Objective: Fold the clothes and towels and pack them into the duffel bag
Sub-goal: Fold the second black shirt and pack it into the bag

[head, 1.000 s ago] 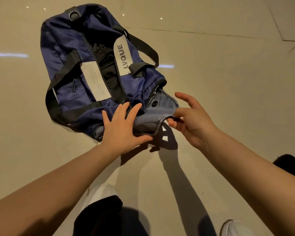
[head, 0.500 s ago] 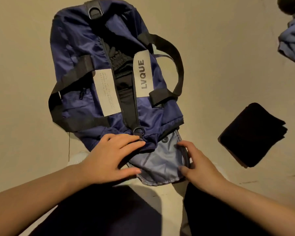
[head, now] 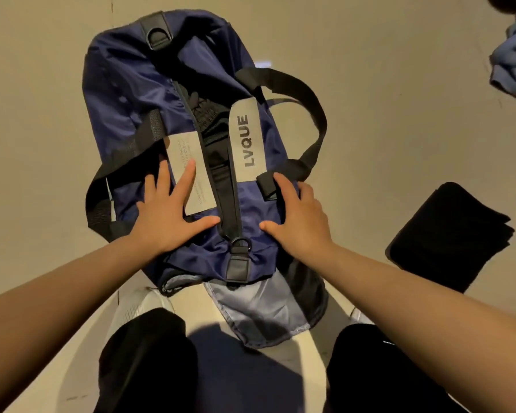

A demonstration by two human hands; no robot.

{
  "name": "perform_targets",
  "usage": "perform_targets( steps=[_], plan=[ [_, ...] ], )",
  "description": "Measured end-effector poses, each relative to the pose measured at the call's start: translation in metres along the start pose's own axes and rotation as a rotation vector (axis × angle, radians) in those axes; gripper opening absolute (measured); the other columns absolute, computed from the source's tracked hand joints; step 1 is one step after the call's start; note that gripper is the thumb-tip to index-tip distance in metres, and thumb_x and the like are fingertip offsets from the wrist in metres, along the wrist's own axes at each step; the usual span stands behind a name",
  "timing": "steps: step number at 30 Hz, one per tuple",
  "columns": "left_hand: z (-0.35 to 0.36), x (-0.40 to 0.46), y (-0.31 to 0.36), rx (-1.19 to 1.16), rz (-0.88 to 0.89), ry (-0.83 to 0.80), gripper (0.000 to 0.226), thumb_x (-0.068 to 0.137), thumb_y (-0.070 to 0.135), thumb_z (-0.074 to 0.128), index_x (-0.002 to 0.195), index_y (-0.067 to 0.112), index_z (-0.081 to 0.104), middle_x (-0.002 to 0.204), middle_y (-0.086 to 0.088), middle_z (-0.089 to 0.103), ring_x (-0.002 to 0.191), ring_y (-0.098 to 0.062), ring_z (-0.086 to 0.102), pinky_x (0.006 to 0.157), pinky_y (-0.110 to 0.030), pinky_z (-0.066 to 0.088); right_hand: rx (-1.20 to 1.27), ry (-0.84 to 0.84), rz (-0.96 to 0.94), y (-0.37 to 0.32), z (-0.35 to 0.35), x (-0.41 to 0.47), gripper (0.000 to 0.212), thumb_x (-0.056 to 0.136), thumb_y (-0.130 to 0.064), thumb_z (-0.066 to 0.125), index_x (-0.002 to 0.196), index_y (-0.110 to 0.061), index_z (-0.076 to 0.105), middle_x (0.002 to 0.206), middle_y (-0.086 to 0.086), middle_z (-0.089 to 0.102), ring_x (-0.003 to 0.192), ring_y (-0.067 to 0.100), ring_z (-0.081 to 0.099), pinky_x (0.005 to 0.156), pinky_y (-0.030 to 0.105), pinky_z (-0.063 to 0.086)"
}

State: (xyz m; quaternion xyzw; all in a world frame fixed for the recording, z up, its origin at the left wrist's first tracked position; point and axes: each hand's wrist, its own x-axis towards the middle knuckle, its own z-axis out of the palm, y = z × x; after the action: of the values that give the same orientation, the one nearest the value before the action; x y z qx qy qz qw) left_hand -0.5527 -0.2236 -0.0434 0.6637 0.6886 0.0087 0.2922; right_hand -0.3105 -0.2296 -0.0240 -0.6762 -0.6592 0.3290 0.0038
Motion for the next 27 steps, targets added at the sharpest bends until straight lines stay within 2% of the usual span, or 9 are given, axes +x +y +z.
perform_targets(
  steps=[3,7,10,14,17,20,22,24,27],
  plan=[
    [-0.004,0.012,0.005,0.076,0.122,-0.046,0.107,0.053,0.090,0.037,0.138,0.057,-0.020,0.161,-0.003,-0.014,0.145,-0.040,-0.005,0.109,-0.069,0.017,0.045,0.021,-0.015,0.011,0.002,-0.018,0.081,0.088,-0.037,0.065,0.151,-0.033,0.014,0.152,0.009,0.020,0.127,0.036,0.038,0.103,0.041,0.039],
    [-0.002,0.032,0.031,0.209,0.325,-0.137,0.107,0.055,0.092,0.030,0.139,0.054,-0.024,0.161,-0.002,-0.017,0.146,-0.039,-0.007,0.109,-0.069,0.020,0.143,-0.005,0.053,0.032,0.008,-0.053,0.085,0.089,-0.042,0.063,0.153,-0.031,0.007,0.150,0.007,0.019,0.131,0.030,0.035,0.103,0.033,0.036],
    [0.007,0.034,0.060,0.218,0.395,-0.128,0.105,0.061,0.088,0.029,0.148,0.044,-0.012,0.162,0.000,-0.011,0.147,-0.036,-0.004,0.109,-0.067,0.022,0.213,-0.083,0.087,0.047,0.010,-0.076,0.090,0.088,-0.049,0.061,0.153,-0.033,0.001,0.148,0.002,0.019,0.130,0.023,0.037,0.099,0.028,0.040],
    [0.015,0.021,0.085,-0.049,0.346,0.056,0.096,0.078,0.064,0.062,0.153,0.024,0.018,0.161,-0.003,0.015,0.147,-0.031,0.011,0.113,-0.055,0.027,0.011,-0.142,0.078,0.061,-0.013,-0.088,0.085,0.084,-0.058,0.060,0.151,-0.040,0.010,0.131,0.000,0.031,0.120,0.021,0.040,0.094,0.027,0.041],
    [-0.005,0.011,0.086,-0.245,0.300,0.313,0.086,0.080,0.038,0.075,0.151,0.021,0.029,0.155,-0.003,0.030,0.140,-0.019,0.027,0.109,-0.029,0.029,-0.169,0.129,-0.093,0.056,-0.035,-0.080,0.065,0.081,-0.057,0.065,0.138,-0.032,0.045,0.110,0.002,0.042,0.101,0.025,0.044,0.079,0.031,0.039],
    [-0.049,0.005,0.068,-0.188,0.152,0.511,0.078,0.076,0.025,0.078,0.143,0.015,0.039,0.148,-0.009,0.036,0.133,-0.023,0.035,0.099,-0.035,0.037,-0.282,0.311,-0.324,0.039,-0.046,-0.061,0.053,0.077,-0.050,0.067,0.122,-0.022,0.059,0.112,0.010,0.052,0.098,0.030,0.048,0.076,0.038,0.041],
    [-0.076,0.003,0.052,-0.090,0.077,0.514,0.076,0.073,0.014,0.076,0.140,0.015,0.040,0.145,-0.010,0.035,0.126,-0.029,0.040,0.092,-0.046,0.043,-0.385,0.251,-0.447,0.022,-0.044,-0.044,0.053,0.079,-0.051,0.064,0.123,-0.021,0.060,0.123,0.012,0.054,0.113,0.034,0.047,0.088,0.045,0.041],
    [-0.089,-0.004,0.041,0.045,0.048,0.412,0.080,0.070,0.005,0.073,0.140,0.017,0.037,0.146,-0.009,0.030,0.113,-0.040,0.048,0.080,-0.052,0.046,-0.496,0.072,-0.507,0.007,-0.037,-0.028,0.054,0.084,-0.059,0.047,0.124,-0.025,0.060,0.128,0.011,0.056,0.124,0.035,0.045,0.102,0.053,0.032],
    [-0.086,-0.017,0.030,0.210,0.109,0.282,0.093,0.063,-0.003,0.073,0.142,0.020,0.029,0.148,-0.008,0.021,0.088,-0.047,0.054,0.062,-0.048,0.046,-0.673,-0.230,-0.429,-0.005,-0.030,-0.018,0.065,0.091,-0.068,0.018,0.132,-0.030,0.051,0.132,0.006,0.052,0.127,0.031,0.040,0.109,0.061,0.014]
  ],
)
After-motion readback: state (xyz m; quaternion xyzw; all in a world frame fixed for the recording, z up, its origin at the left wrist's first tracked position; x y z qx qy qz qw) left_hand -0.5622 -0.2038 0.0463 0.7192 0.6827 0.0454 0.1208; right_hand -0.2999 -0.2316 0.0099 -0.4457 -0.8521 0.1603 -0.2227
